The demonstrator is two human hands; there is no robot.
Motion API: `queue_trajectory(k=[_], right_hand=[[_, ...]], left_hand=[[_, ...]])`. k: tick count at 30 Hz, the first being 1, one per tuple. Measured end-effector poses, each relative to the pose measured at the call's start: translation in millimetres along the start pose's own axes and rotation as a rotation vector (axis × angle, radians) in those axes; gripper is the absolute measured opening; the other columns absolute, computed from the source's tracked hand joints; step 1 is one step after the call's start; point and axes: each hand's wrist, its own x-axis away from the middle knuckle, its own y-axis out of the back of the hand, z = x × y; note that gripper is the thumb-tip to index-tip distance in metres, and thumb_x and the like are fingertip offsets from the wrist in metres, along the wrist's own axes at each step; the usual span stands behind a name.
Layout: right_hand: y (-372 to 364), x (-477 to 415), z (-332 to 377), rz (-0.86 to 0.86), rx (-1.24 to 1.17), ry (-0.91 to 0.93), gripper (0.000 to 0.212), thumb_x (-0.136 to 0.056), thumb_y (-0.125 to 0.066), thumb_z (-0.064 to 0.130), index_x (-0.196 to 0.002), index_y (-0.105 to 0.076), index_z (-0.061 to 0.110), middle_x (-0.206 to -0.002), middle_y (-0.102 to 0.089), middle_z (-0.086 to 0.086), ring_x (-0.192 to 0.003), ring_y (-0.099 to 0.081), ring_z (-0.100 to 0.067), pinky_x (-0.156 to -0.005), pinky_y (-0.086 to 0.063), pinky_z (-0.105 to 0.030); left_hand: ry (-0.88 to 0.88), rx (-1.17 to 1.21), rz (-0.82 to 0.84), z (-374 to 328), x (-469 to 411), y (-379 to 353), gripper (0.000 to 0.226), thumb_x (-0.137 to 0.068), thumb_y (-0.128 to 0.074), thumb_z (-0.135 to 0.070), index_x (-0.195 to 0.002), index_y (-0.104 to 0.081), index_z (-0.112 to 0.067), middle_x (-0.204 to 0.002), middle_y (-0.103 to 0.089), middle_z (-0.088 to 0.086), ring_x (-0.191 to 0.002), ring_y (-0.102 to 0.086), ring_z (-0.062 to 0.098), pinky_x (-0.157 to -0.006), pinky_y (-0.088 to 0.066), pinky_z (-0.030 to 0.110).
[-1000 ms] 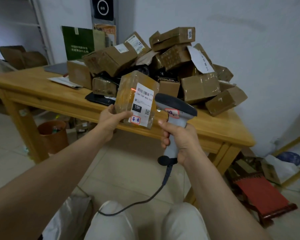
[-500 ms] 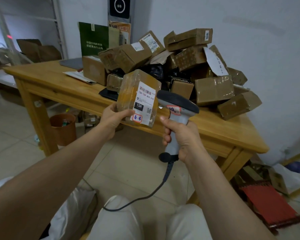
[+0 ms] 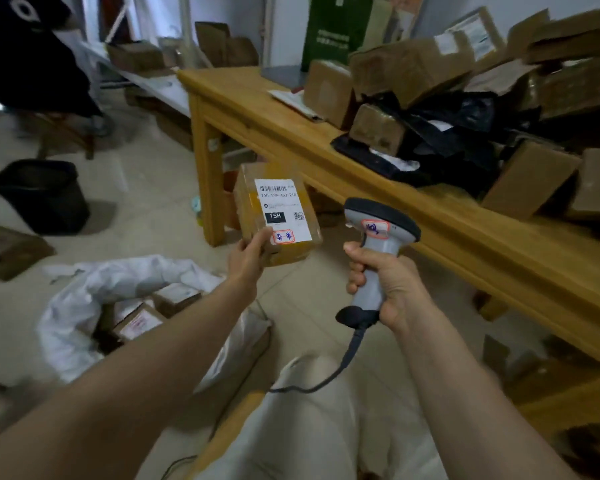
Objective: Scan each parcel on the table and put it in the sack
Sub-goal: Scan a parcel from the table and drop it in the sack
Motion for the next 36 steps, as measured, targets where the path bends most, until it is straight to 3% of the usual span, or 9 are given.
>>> queue_trajectory(k=[6,11,14,18,22,24,28,31,36], right_hand=[[-44,-52,-64,0.106,0.042,-0.261,0.017,-0.076,-0.072,0.002,-0.074,-0.056,0.008,-0.052,-0.05,-0.003,-0.037,-0.042,-0.013,-0.04,-0.041,-0.024],[-73,-96,-111,0.125,0.123,-0.382,0.018,-0.074,-0.074,0.003,-0.075,-0.057,0.009,-0.055,-0.054,-0.004,-0.04,-0.047,-0.013,-0.043,-0.045,-0.025],[-88,-126,-143,0.082,0.184,-0.415,0.015,-0.074,-0.074,0.0,-0.074,-0.06,0.004,-0.056,-0.058,-0.008,-0.046,-0.053,-0.017,-0.049,-0.049,-0.029],[-103,-172,-194,0.011,0.257,-0.5,0.016,-0.072,-0.072,-0.007,-0.083,-0.062,-0.003,-0.069,-0.065,-0.017,-0.056,-0.062,-0.022,-0.058,-0.054,-0.033],[-109,-216,-242,-0.032,0.37,-0.534,0.036,-0.057,-0.076,-0.002,-0.089,-0.06,-0.006,-0.084,-0.063,-0.021,-0.064,-0.059,-0.028,-0.064,-0.054,-0.036],[-108,-233,-263,-0.051,0.391,-0.549,0.035,-0.065,-0.076,-0.003,-0.096,-0.059,-0.004,-0.084,-0.062,-0.018,-0.066,-0.059,-0.027,-0.061,-0.053,-0.034],[-103,-252,-302,-0.01,0.336,-0.725,0.029,-0.076,-0.067,-0.002,-0.104,-0.057,0.0,-0.088,-0.059,-0.015,-0.075,-0.057,-0.028,-0.073,-0.051,-0.039],[-103,-257,-327,0.077,0.295,-0.834,0.021,-0.078,-0.065,-0.002,-0.096,-0.059,0.007,-0.083,-0.059,-0.01,-0.074,-0.056,-0.024,-0.067,-0.05,-0.035],[-111,-266,-347,0.105,0.273,-0.903,0.038,-0.075,-0.07,0.004,-0.111,-0.058,0.007,-0.094,-0.062,-0.015,-0.081,-0.059,-0.03,-0.063,-0.051,-0.036]], left_hand=[[0.148,-0.035,-0.384,45,-32,129,0.097,-0.053,-0.075,-0.066,-0.131,-0.052,-0.014,-0.121,-0.063,0.006,-0.107,-0.061,0.027,-0.097,-0.05,0.045],[0.258,-0.035,-0.592,54,-41,197,0.069,-0.083,-0.066,-0.053,-0.136,-0.046,-0.013,-0.12,-0.058,0.007,-0.105,-0.058,0.029,-0.076,-0.051,0.037],[0.299,-0.11,-0.657,60,-57,231,0.081,-0.074,-0.071,-0.056,-0.137,-0.047,-0.01,-0.127,-0.059,0.01,-0.109,-0.06,0.032,-0.091,-0.052,0.047],[0.27,-0.26,-0.632,68,-76,250,0.071,-0.076,-0.074,-0.048,-0.137,-0.05,-0.02,-0.128,-0.059,0.008,-0.11,-0.058,0.031,-0.094,-0.051,0.051],[0.178,-0.497,-0.569,77,-101,255,0.08,-0.069,-0.079,-0.048,-0.14,-0.05,-0.024,-0.129,-0.06,-0.003,-0.112,-0.059,0.02,-0.099,-0.05,0.039],[0.151,-0.624,-0.522,82,-115,258,0.082,-0.067,-0.08,-0.05,-0.138,-0.052,-0.024,-0.125,-0.057,-0.01,-0.11,-0.058,0.014,-0.099,-0.049,0.034],[0.218,-0.976,-0.489,92,-142,271,0.101,-0.044,-0.068,-0.079,-0.136,-0.048,-0.042,-0.136,-0.05,0.001,-0.12,-0.053,0.025,-0.101,-0.048,0.043],[0.233,-1.173,-0.43,90,-153,265,0.086,-0.058,-0.076,-0.065,-0.137,-0.047,-0.044,-0.139,-0.039,0.008,-0.128,-0.04,0.031,-0.106,-0.041,0.044],[0.178,-1.355,-0.397,78,-166,252,0.08,-0.063,-0.081,-0.051,-0.136,-0.05,-0.041,-0.134,-0.034,0.009,-0.129,-0.033,0.029,-0.106,-0.04,0.045]])
